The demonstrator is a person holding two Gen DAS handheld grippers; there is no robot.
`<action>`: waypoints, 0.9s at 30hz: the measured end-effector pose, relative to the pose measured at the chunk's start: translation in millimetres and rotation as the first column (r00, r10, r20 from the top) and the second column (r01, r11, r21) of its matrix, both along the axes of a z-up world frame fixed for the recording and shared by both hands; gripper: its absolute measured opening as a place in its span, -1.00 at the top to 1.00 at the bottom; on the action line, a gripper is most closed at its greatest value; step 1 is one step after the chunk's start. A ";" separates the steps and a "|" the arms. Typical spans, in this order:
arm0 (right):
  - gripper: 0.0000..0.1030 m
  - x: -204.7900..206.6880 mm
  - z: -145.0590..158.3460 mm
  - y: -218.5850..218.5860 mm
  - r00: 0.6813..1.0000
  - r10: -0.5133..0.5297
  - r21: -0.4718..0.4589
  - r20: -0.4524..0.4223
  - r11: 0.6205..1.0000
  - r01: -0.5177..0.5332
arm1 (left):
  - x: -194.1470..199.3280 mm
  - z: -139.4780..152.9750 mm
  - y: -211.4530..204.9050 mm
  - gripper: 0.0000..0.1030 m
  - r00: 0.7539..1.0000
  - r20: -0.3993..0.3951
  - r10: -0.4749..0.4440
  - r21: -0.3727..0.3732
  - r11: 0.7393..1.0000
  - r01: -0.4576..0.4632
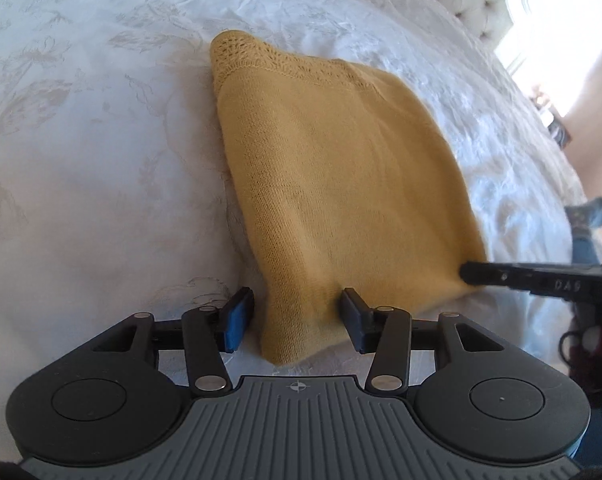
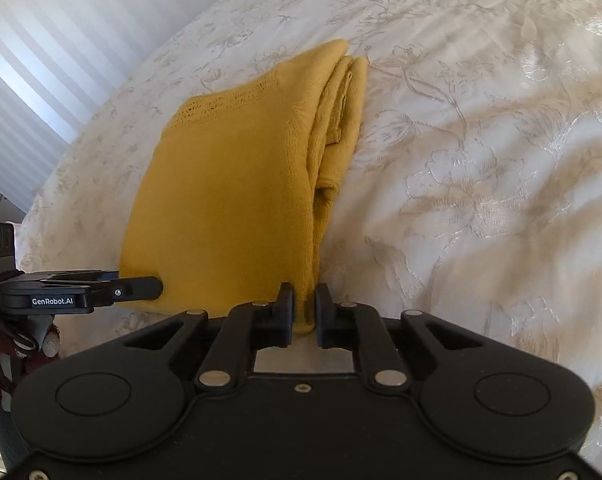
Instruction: Fold small clothes
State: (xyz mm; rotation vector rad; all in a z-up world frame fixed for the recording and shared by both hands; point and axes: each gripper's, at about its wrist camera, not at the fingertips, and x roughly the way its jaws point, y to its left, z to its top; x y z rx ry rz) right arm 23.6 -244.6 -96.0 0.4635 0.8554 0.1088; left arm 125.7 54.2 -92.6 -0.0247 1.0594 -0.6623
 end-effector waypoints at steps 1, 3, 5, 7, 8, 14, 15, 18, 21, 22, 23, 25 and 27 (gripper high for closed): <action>0.58 -1.0 2.9 2.7 1.000 0.002 -0.010 0.005 1.000 -0.002 | -3.4 4.5 0.1 0.10 1.000 0.020 0.006 0.012 1.000 -0.006; 0.45 -4.3 14.2 9.3 0.999 0.000 -0.068 0.034 0.998 0.002 | -11.9 18.7 2.0 0.10 0.996 0.087 0.026 0.037 0.999 -0.029; 0.11 -8.7 29.1 15.0 0.996 0.002 -0.156 0.085 0.988 0.011 | -21.9 37.4 5.5 0.09 0.980 0.200 0.024 0.051 0.998 -0.035; -0.42 -9.9 43.2 19.7 0.989 0.002 -0.235 0.149 0.971 0.033 | -26.6 53.8 6.6 0.01 0.948 0.316 0.026 0.059 0.997 -0.047; -0.61 -9.3 48.0 21.5 0.984 0.007 -0.259 0.178 0.965 0.040 | -26.0 59.1 5.6 -0.07 0.933 0.357 0.029 0.066 0.996 -0.056; -0.99 31.9 55.5 37.7 0.965 0.047 -0.349 0.258 0.936 0.047 | 6.2 61.0 -19.9 -0.42 0.886 0.449 0.111 0.069 0.985 -0.158; -0.99 42.1 55.1 40.9 0.964 0.058 -0.358 0.258 0.933 0.040 | 13.9 57.6 -26.7 -0.42 0.883 0.455 0.116 0.079 0.982 -0.170; -0.99 66.9 54.5 50.6 0.961 0.088 -0.405 0.260 0.914 0.026 | 32.8 49.9 -38.6 -0.42 0.874 0.465 0.140 0.111 0.971 -0.214; -0.99 89.4 52.3 55.2 0.957 0.110 -0.447 0.270 0.894 0.023 | 56.5 43.8 -41.2 -0.42 0.878 0.442 0.182 0.113 0.960 -0.256; -0.99 97.2 50.1 54.6 0.958 0.112 -0.450 0.264 0.893 0.019 | 63.8 40.7 -41.9 -0.42 0.879 0.437 0.192 0.117 0.957 -0.267; -0.99 105.1 46.9 52.6 0.960 0.109 -0.449 0.256 0.893 0.018 | 70.7 37.7 -42.5 -0.42 0.880 0.431 0.201 0.124 0.953 -0.278; -0.99 117.8 38.2 44.6 0.968 0.086 -0.449 0.234 0.893 0.029 | 86.4 28.2 -42.5 -0.42 0.887 0.408 0.215 0.143 0.945 -0.295; -0.99 128.1 26.4 31.8 0.980 0.037 -0.455 0.196 0.889 0.058 | 99.6 17.6 -40.0 -0.48 0.896 0.380 0.232 0.159 0.938 -0.310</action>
